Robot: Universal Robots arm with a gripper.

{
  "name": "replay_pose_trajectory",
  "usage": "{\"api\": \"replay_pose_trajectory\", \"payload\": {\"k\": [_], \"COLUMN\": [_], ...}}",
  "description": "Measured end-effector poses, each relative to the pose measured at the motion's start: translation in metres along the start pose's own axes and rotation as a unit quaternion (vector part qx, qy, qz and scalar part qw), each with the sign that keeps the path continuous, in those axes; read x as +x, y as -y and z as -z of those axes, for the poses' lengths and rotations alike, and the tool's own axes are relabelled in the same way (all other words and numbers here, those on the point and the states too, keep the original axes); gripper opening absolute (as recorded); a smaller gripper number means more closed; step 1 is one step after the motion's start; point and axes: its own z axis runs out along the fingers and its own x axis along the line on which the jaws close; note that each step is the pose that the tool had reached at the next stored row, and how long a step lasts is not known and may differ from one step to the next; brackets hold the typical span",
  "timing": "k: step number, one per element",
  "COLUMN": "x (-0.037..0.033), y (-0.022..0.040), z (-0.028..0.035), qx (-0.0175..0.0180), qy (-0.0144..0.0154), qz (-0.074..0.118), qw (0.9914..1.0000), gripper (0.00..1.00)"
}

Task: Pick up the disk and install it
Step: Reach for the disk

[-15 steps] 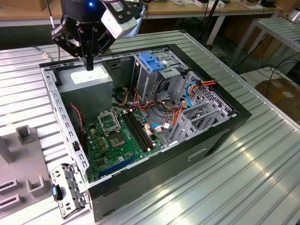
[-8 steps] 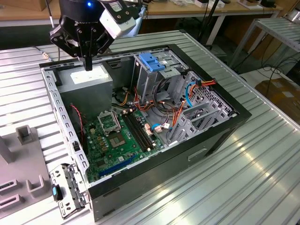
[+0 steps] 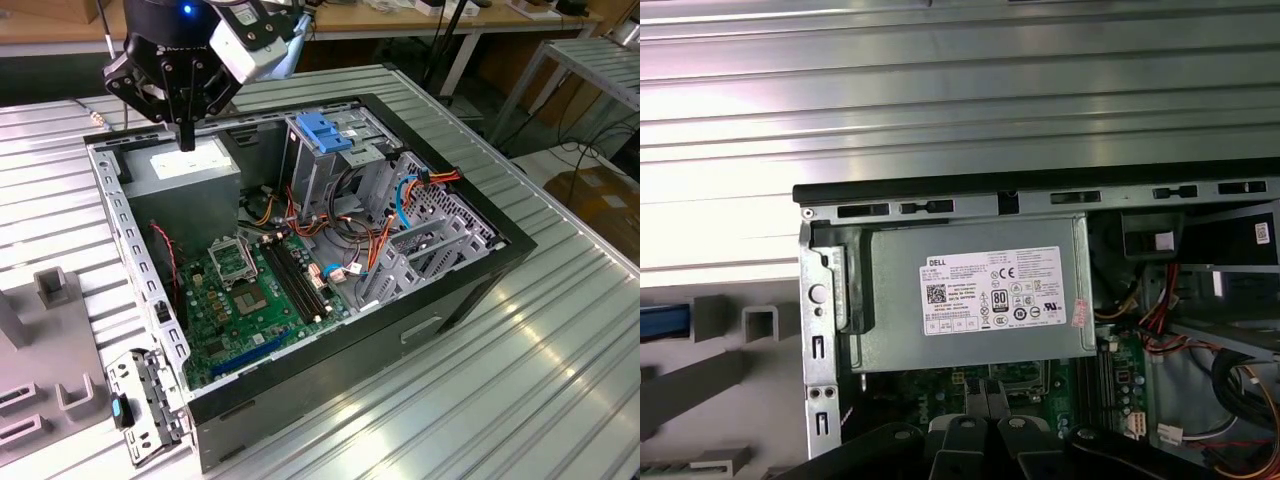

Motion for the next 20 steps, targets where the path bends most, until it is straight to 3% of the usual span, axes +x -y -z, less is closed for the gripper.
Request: {"api": "replay_pose_trajectory", "payload": {"k": [20], "x": [0.0064], "y": [0.0005], "z": [0.0001], "qx": [0.0], "qy": [0.0], "qz": [0.0], "qw": [1.0], "gripper": [0.11]}}
